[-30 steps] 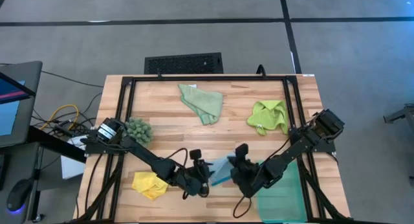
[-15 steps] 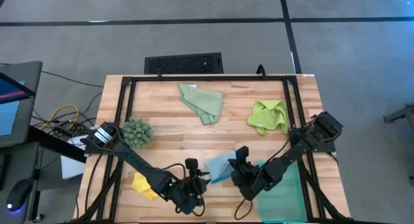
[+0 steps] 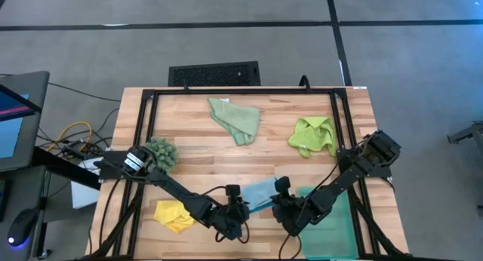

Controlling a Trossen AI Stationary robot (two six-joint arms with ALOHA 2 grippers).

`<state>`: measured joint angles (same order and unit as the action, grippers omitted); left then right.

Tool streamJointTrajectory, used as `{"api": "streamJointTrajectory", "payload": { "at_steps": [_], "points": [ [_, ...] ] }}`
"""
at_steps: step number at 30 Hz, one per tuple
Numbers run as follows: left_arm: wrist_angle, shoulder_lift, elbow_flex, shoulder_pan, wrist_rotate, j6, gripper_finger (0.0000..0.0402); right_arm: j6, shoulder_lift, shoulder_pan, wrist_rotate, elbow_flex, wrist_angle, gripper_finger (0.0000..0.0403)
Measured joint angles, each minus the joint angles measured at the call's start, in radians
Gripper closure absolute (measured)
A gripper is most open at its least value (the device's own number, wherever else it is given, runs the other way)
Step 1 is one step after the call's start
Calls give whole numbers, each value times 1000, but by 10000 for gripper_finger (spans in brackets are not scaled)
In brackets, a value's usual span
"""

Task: Fold microfiber towels
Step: Fold the blue microfiber cloth

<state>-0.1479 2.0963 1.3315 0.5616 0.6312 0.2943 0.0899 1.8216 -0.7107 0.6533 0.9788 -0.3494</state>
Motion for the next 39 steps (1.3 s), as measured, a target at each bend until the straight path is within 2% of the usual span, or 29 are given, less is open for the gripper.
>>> {"api": "streamJointTrajectory", "payload": {
  "at_steps": [7,11,16,21,24,27,30,34,36,39],
  "points": [
    [-16,7,0,-14,0,35,274,9,0,0,-3,0,-56,375],
    [-9,7,1,-13,-2,39,274,23,0,-1,-30,0,-64,363],
    [-10,7,1,-13,-6,47,274,40,-7,-5,-46,0,-70,317],
    [-4,7,1,-14,-8,49,274,55,-66,-23,-69,0,-74,261],
    [41,7,1,-23,-64,58,274,123,-118,-9,-113,0,-70,248],
    [68,7,1,-47,-142,81,274,185,-138,36,-164,0,-62,268],
    [49,16,2,-74,-189,120,274,221,-117,89,-225,0,-64,319],
    [25,33,4,-95,-288,152,274,225,-48,146,-359,0,-64,389],
    [15,31,5,-94,-302,153,274,225,-19,161,-411,-1,-65,389],
    [2,18,3,-94,-327,153,274,225,-8,173,-445,4,-61,367]
  ]
}}
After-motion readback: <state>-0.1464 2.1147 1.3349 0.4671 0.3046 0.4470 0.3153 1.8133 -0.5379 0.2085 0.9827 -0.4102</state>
